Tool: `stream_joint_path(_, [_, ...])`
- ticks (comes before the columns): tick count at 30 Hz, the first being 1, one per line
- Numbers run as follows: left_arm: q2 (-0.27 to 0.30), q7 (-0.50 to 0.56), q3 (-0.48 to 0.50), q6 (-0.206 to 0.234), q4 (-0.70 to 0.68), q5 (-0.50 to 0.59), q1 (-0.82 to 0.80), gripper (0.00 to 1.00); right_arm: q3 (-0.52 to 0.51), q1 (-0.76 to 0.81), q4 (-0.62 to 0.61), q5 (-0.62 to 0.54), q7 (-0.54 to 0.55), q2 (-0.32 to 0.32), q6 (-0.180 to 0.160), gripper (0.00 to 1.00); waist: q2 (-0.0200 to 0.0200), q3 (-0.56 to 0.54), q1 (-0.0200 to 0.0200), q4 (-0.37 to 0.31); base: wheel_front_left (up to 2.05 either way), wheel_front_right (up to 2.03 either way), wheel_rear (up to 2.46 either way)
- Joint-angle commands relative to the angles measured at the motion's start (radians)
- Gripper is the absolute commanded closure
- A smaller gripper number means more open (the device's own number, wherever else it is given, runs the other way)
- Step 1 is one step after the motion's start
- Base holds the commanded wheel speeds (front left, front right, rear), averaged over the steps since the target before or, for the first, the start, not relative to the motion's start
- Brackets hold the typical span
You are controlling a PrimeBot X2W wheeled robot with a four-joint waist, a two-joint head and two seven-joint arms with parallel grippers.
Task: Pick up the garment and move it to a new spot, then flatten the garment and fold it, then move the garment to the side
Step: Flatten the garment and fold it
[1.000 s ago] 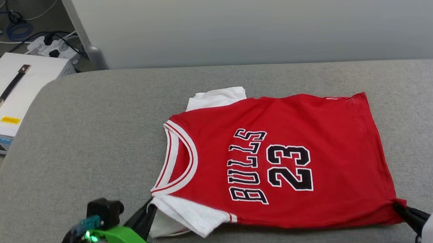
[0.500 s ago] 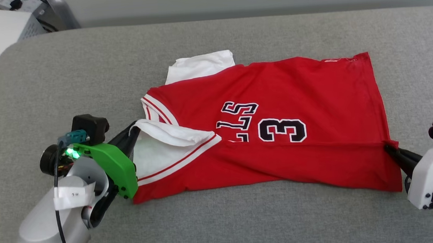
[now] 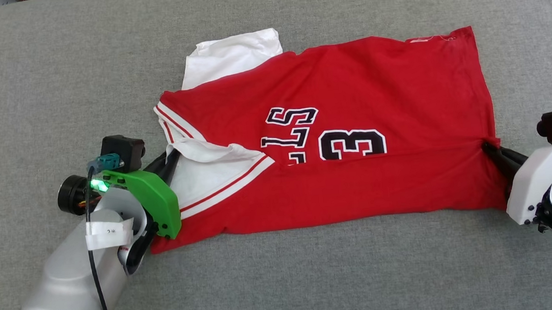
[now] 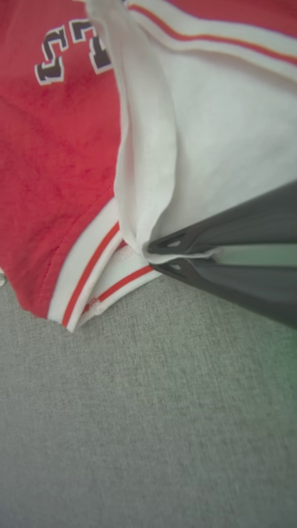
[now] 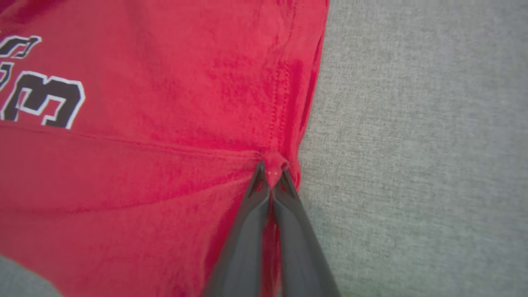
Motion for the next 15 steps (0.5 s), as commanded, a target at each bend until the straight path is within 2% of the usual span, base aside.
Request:
stream_joint_path(1, [-0.013, -0.005, -0.021, -0.003, 0.017, -0.023, -0.007, 1.0, 0.015, -0.01, 0.027, -0.002, -0.006, 0.008, -0.001, 1.0, -0.0001, -0.001, -0.0001, 0.002, 0.0, 0.0, 0.0])
stream_joint_path(2, [-0.016, -0.011, -0.031, -0.003, 0.023, -0.031, -0.009, 1.0, 0.019, -0.013, 0.035, 0.001, -0.012, 0.01, -0.001, 1.0, -0.0001, -0.004, -0.0001, 0.005, 0.0, 0.0, 0.0])
stream_joint_path(3, [-0.017, -0.018, -0.042, -0.003, 0.033, -0.037, -0.012, 1.0, 0.023, -0.014, 0.044, 0.006, -0.017, 0.012, -0.001, 0.72, -0.0001, -0.009, -0.0001, 0.008, 0.0, 0.0, 0.0])
stream_joint_path(4, [-0.019, -0.022, -0.051, -0.003, 0.039, -0.044, -0.013, 0.58, 0.027, -0.013, 0.05, 0.008, -0.022, 0.012, -0.001, 0.3, -0.0001, -0.015, -0.0001, 0.01, 0.0, 0.0, 0.0])
stream_joint_path(5, [-0.018, -0.032, -0.061, -0.003, 0.044, -0.047, -0.017, 0.0, 0.027, -0.012, 0.054, 0.005, -0.036, 0.008, -0.001, 0.0, -0.0001, -0.024, -0.0001, 0.015, 0.0, 0.0, 0.0])
stream_joint_path(11, [0.012, -0.073, -0.084, -0.003, 0.038, -0.079, -0.032, 0.0, 0.009, 0.028, 0.026, 0.005, -0.113, -0.014, -0.001, 0.0, -0.0001, -0.089, -0.0001, 0.039, 0.0, 0.0, 0.0])
stream_joint_path(15, [0.056, -0.052, -0.091, -0.003, 0.0, -0.117, -0.049, 0.0, -0.026, 0.079, -0.023, 0.008, -0.141, -0.028, -0.001, 0.0, -0.0001, -0.134, -0.0001, 0.053, 0.0, 0.0, 0.0])
